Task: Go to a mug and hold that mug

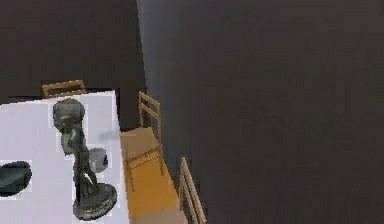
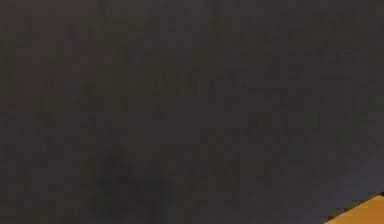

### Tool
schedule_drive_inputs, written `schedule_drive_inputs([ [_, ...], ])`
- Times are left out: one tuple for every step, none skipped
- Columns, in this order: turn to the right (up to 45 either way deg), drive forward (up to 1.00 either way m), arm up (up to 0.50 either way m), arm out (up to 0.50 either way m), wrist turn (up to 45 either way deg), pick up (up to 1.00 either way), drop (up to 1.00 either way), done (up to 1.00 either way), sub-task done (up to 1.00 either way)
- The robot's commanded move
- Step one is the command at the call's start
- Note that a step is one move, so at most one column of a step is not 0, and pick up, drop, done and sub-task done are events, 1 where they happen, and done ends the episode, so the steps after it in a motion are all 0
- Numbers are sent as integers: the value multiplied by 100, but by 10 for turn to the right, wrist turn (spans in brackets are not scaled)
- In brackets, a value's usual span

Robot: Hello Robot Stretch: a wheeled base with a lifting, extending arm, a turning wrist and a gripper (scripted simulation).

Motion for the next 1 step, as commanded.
schedule_drive_inputs([
  [0,5,0,0,0,0,0,0,0],
])
